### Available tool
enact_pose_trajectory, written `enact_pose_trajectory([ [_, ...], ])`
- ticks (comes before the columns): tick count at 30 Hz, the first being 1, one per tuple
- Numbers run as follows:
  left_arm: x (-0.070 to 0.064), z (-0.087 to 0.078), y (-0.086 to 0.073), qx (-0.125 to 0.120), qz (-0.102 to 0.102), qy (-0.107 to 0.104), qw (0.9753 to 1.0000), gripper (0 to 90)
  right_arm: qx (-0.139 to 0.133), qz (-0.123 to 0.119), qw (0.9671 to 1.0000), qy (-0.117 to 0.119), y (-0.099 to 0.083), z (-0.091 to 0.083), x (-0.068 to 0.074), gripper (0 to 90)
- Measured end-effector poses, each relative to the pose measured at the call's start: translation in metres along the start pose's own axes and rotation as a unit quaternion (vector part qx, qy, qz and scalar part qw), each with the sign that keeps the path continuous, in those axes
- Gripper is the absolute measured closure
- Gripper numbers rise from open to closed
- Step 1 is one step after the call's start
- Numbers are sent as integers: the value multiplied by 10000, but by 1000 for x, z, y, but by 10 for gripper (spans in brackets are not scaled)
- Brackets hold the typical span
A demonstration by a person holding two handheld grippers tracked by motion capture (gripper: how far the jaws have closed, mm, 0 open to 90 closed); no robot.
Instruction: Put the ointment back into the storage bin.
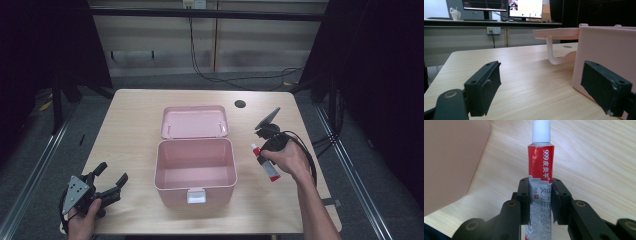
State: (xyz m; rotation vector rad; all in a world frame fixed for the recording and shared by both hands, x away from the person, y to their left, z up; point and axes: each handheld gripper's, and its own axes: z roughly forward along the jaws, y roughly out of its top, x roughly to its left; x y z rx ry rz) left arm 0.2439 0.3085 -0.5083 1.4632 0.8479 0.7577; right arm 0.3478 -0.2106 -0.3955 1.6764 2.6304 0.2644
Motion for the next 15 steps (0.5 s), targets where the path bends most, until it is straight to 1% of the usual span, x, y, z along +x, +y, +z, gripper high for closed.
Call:
enact_pose_trajectory([
  [2, -1, 0, 0, -17, -25, -15, 10000, 158, -86, -157, 9998, 37, -1, -4, 4, 720],
  [4, 0, 0, 0, -8, -19, -11, 10000, 159, -121, -262, 9996, 5, -1, -11, 9, 720],
  [6, 0, 0, 0, -8, -26, -10, 10000, 159, -155, -356, 9992, 32, -1, -17, 12, 720],
  [8, 0, 0, 0, -8, -19, -12, 10000, 159, -163, -422, 9990, 29, 0, -22, 14, 720],
  [10, -1, 0, 0, -18, -25, -14, 10000, 159, -187, -453, 9988, 87, 0, -25, 15, 720],
  [11, -1, 0, 0, -17, -19, -17, 10000, 159, -183, -513, 9985, 99, 0, -27, 15, 720],
  [15, -1, 0, 0, -17, -23, -16, 10000, 159, -202, -625, 9977, 155, 2, -33, 16, 720],
])
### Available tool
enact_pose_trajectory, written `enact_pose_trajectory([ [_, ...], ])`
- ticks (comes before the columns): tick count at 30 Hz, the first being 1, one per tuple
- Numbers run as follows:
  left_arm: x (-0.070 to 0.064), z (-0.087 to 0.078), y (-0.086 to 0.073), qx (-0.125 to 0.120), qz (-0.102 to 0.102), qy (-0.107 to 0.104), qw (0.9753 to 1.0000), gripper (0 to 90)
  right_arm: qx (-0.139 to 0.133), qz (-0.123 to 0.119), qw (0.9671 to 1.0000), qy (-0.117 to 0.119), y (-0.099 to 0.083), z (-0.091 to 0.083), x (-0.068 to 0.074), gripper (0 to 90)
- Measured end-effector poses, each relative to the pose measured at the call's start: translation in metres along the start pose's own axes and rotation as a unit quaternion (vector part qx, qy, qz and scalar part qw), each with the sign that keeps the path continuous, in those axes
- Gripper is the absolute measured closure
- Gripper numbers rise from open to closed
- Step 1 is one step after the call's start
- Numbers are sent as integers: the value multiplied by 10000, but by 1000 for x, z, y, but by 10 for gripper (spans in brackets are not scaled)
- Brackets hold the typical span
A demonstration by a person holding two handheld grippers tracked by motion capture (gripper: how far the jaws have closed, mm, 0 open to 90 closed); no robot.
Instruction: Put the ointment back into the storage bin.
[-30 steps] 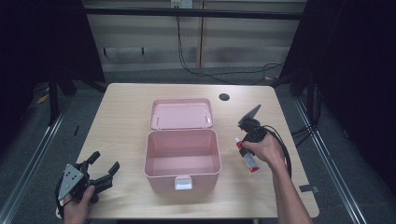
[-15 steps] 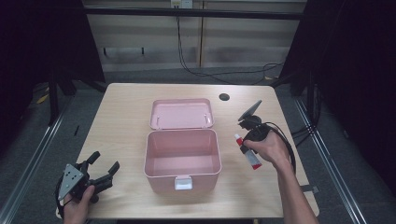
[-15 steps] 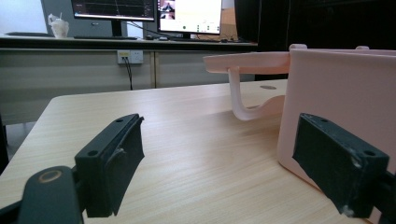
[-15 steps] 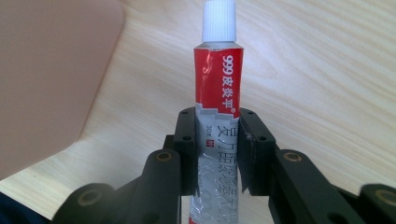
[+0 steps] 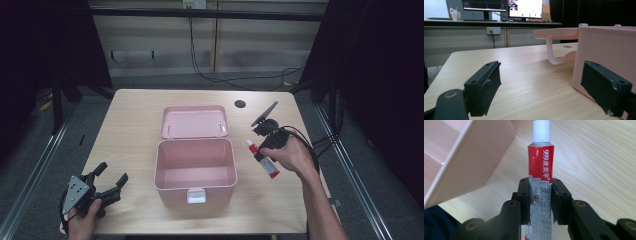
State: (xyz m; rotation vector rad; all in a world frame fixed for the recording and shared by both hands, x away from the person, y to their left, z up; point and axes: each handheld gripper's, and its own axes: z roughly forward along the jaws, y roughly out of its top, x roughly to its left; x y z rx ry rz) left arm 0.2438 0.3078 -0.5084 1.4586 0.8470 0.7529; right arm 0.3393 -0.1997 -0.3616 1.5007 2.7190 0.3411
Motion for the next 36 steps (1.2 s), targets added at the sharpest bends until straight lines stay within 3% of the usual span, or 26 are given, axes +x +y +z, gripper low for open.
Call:
enact_pose_trajectory([
  [11, 0, 0, 0, 1, -2, 2, 10000, 159, -154, -431, 9989, 84, 13, -23, 14, 720],
  [22, 0, 0, 0, 13, 5, 1, 10000, 159, -221, -944, 9948, 305, 35, -38, 41, 719],
  [26, 0, 0, 0, -4, 15, 4, 10000, 159, -196, -1283, 9908, 383, 44, -42, 57, 719],
  [36, 0, 0, 0, -3, -18, -16, 10000, 159, -43, -1744, 9836, 450, 67, -42, 81, 719],
])
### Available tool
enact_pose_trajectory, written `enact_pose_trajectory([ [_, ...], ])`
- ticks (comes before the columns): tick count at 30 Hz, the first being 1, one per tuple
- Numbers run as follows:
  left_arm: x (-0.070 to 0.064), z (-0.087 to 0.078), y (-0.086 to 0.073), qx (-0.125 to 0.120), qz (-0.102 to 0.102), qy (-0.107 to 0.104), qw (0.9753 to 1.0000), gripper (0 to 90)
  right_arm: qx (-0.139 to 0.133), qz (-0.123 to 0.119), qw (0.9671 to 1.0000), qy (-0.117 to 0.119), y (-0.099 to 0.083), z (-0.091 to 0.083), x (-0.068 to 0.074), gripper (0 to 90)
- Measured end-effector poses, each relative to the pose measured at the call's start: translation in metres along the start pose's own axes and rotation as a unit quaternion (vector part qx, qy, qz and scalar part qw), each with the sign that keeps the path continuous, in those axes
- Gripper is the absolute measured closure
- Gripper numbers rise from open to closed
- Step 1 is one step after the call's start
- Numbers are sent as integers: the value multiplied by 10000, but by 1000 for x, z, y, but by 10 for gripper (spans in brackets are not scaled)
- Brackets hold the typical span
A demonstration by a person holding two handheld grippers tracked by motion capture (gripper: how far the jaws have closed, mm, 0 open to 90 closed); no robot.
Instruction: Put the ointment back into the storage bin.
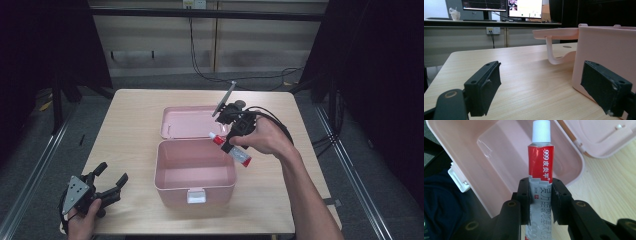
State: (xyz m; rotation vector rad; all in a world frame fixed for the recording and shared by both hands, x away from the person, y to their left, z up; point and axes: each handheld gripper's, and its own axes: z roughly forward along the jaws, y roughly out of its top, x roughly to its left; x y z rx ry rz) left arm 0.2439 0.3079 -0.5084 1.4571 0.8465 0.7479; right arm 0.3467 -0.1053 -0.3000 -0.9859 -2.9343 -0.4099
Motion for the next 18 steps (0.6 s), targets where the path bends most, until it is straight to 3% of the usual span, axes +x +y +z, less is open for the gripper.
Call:
enact_pose_trajectory([
  [16, 0, 0, 0, -9, 12, 12, 10000, 159, 176, -686, 9971, 290, 37, 26, 11, 718],
  [18, 0, 0, 0, -7, 26, 16, 10000, 159, 214, -647, 9972, 303, 40, 29, 11, 718],
])
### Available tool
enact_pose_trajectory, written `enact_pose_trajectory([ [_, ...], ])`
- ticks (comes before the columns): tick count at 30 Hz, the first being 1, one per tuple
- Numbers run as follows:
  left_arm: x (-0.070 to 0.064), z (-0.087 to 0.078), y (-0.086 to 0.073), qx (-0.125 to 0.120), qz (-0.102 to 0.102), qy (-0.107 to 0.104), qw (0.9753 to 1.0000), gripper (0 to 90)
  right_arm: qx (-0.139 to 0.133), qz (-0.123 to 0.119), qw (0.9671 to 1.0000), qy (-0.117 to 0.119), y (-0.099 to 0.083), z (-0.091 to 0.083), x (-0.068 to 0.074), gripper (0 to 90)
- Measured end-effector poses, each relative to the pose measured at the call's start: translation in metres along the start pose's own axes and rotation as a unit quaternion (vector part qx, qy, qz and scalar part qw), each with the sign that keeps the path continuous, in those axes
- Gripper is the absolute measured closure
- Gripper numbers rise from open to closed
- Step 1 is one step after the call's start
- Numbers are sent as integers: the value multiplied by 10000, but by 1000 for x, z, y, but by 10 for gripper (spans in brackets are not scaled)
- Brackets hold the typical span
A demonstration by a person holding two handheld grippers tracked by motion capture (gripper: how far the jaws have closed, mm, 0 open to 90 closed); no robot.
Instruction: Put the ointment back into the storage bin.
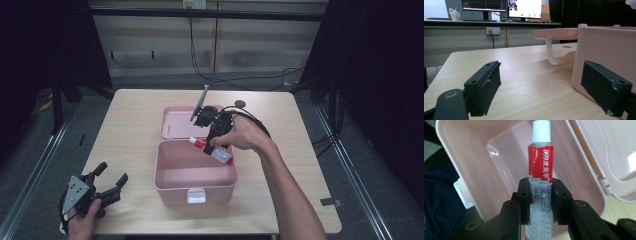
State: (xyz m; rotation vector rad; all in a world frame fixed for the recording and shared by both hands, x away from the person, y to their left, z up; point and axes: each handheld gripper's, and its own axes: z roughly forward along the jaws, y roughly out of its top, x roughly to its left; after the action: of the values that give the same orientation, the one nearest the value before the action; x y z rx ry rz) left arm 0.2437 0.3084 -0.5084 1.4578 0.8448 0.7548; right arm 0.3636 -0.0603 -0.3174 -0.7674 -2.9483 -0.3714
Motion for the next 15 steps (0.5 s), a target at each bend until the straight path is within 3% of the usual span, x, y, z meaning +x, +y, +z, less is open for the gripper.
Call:
enact_pose_trajectory([
  [8, 0, 0, 0, -7, -2, -5, 10000, 159, 101, -214, 9997, 39, 15, 15, 2, 718],
  [15, -1, 0, 0, -56, -35, -12, 10000, 159, 301, -622, 9976, 52, 23, 32, 6, 718],
])
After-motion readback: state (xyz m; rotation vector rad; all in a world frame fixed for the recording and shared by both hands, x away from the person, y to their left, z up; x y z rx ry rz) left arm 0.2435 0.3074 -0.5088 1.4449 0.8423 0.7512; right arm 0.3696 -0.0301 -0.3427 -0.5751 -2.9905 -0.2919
